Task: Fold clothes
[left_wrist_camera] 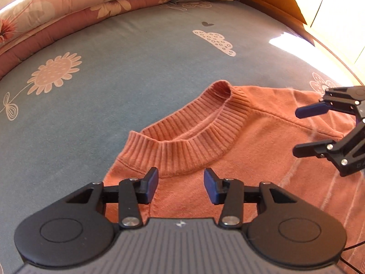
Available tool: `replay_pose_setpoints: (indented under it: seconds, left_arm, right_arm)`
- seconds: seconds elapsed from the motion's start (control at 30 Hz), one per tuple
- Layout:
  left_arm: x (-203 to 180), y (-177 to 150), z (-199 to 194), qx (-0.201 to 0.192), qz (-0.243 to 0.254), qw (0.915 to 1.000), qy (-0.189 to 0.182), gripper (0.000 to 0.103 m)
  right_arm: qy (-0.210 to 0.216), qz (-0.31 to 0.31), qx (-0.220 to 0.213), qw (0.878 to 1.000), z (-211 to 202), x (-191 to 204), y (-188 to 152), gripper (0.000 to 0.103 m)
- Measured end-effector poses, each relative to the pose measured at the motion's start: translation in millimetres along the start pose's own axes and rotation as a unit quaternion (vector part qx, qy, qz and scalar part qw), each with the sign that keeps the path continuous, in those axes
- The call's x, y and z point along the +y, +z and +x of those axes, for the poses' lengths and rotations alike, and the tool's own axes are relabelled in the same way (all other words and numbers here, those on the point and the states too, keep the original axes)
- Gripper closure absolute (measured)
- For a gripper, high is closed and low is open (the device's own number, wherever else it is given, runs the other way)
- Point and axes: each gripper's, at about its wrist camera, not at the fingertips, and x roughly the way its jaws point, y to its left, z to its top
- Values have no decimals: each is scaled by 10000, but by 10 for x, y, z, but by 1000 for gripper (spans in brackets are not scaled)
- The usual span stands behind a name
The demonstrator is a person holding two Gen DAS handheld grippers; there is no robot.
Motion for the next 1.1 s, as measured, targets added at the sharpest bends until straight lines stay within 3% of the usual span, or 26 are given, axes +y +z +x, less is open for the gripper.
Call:
replay_pose_setpoints:
  seconds: [0.17, 0.23, 0.33, 0.4, 0.47, 0.57, 0.63, 0.67, 0.83, 1.1]
  left_arm:
    - [-411, -546, -133, -259, 63, 9994, 221, 53]
    - [-474, -690, -63, -175, 22, 9989, 432, 52]
    - [-318, -792, 19, -313, -608, 9963, 530, 46]
    - [-193, -725, 49, -417, -868, 9932, 661, 45]
    - [-75, -655, 101, -505, -1044, 9911, 649, 44]
    - [-76, -513, 165, -544, -776, 9930, 704, 39]
    - [-105, -425, 201, -586, -590, 9913, 1023, 32]
    - [-78, -407, 221, -558, -662, 9901, 1106, 28]
    - [-19, -367, 58, -668, -1018, 9851, 1213, 28]
    - [-602, -724, -510, -370, -948, 9889, 1080, 27]
  right_arm:
    - [-98, -192, 325, 9992, 64, 149, -294, 25]
    - [-254, -141, 376, 9989, 143, 168, -415, 25]
    - [-479, 114, 133, 9987, 271, 90, -389, 19]
    - [-548, 292, 19, 9981, 377, 0, -275, 18]
    - [-724, 237, -90, 9971, 498, -36, -157, 11]
    - [-838, 170, -132, 9962, 643, -99, -12, 7]
    - [-836, 154, -103, 9963, 721, -151, 71, 5]
    - [-821, 159, -95, 9965, 697, -158, 80, 5]
    - [-727, 202, -63, 9971, 488, -163, 75, 5]
    - [-696, 444, 190, 9964, -178, 218, -345, 3]
